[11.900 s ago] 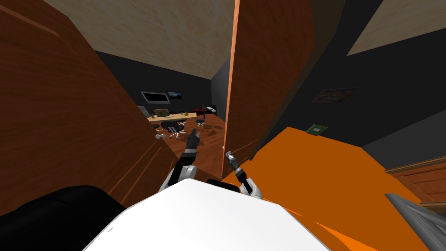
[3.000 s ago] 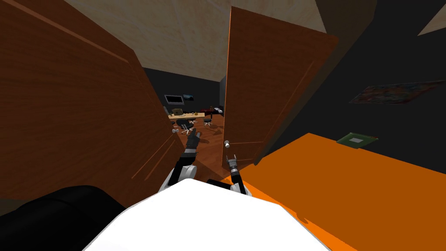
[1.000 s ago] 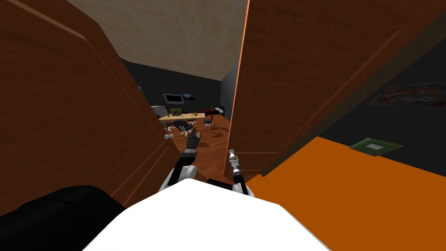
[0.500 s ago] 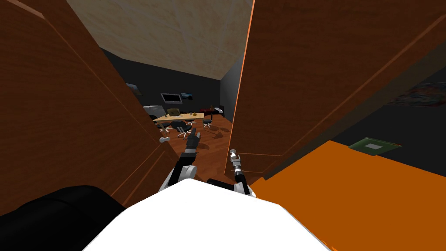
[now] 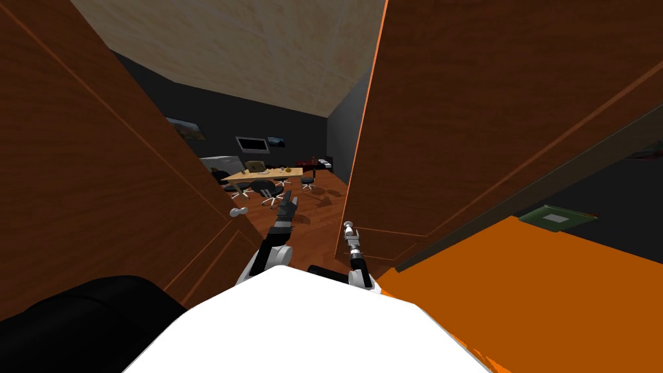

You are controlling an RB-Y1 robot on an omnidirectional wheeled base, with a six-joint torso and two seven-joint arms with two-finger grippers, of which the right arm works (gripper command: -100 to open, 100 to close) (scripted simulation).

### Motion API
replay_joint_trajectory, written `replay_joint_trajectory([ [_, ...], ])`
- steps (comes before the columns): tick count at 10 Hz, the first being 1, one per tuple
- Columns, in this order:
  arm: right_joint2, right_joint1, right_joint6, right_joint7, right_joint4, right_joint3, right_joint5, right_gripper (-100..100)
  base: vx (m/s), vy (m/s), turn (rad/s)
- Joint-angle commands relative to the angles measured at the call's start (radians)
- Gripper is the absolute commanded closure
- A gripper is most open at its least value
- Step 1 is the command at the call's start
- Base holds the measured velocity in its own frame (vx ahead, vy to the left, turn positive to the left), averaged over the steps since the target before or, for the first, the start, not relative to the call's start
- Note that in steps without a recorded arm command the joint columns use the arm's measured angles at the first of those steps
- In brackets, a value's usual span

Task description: Push the door open

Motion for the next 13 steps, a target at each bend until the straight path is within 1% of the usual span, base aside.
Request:
replay_joint_trajectory([
  [1, -0.020, 0.011, -0.001, 0.009, -0.016, -0.033, -0.015, 100, 0.140, 0.096, -0.065],
  [6, -0.017, 0.008, -0.006, 0.019, -0.013, -0.068, -0.031, 100, 0.110, 0.071, -0.043],
  [8, -0.017, 0.008, -0.006, 0.019, -0.013, -0.068, -0.031, 100, 0.041, 0.026, -0.011],
  [9, -0.014, 0.007, -0.008, 0.022, -0.011, -0.081, -0.038, 100, 0.068, 0.045, -0.043],
  [11, -0.010, 0.005, -0.011, 0.026, -0.010, -0.095, -0.044, 100, 0.094, 0.075, -0.044],
  [12, -0.010, 0.005, -0.011, 0.026, -0.010, -0.095, -0.044, 100, 0.085, 0.041, -0.032],
  [13, -0.004, 0.004, -0.012, 0.030, -0.009, -0.107, -0.050, 100, 0.110, 0.061, -0.050],
])
